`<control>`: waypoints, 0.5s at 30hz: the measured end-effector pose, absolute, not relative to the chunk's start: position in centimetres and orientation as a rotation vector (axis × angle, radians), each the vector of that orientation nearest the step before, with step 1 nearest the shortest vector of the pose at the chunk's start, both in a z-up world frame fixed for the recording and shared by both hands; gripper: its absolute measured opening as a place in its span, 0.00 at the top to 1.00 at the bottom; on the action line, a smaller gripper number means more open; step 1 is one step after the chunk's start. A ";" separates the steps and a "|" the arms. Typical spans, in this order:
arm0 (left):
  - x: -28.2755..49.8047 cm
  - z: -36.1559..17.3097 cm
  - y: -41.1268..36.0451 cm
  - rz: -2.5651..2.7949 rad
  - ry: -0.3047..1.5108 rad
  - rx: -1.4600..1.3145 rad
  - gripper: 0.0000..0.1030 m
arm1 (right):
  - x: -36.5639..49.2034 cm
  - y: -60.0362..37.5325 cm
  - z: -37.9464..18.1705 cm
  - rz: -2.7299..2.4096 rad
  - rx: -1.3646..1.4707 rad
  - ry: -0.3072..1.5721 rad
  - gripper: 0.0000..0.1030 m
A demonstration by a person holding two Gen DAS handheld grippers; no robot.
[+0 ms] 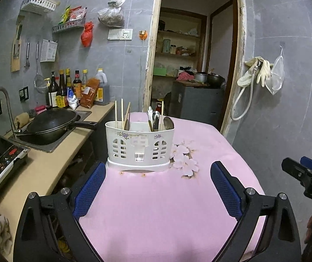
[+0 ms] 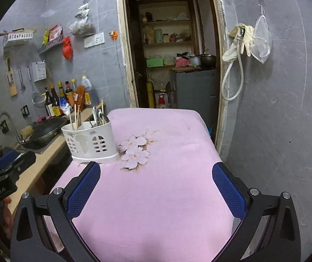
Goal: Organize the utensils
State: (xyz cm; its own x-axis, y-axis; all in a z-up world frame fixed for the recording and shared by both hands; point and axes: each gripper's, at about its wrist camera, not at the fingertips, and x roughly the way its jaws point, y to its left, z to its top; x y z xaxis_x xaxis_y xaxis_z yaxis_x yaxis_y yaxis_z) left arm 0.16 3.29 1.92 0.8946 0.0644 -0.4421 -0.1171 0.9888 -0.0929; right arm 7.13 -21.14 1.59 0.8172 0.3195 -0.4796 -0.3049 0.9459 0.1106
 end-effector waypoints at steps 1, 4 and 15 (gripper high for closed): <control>0.1 1.9 3.2 0.095 0.453 -0.118 0.09 | 7.1 -21.2 1.6 0.333 0.028 0.516 0.00; -0.1 1.9 3.1 0.098 0.453 -0.122 0.09 | 6.9 -21.3 1.6 0.336 0.030 0.515 0.00; -0.4 2.2 3.6 0.120 0.446 -0.136 0.09 | 6.6 -21.5 1.6 0.340 0.024 0.515 0.00</control>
State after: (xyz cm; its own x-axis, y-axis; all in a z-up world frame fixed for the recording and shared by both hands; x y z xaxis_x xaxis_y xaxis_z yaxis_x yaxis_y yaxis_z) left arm -0.44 3.62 2.22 0.8953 0.0860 -0.4370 -0.1456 0.9838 -0.1047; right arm 6.57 -21.54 1.57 0.8154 0.3253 -0.4788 -0.3131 0.9436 0.1078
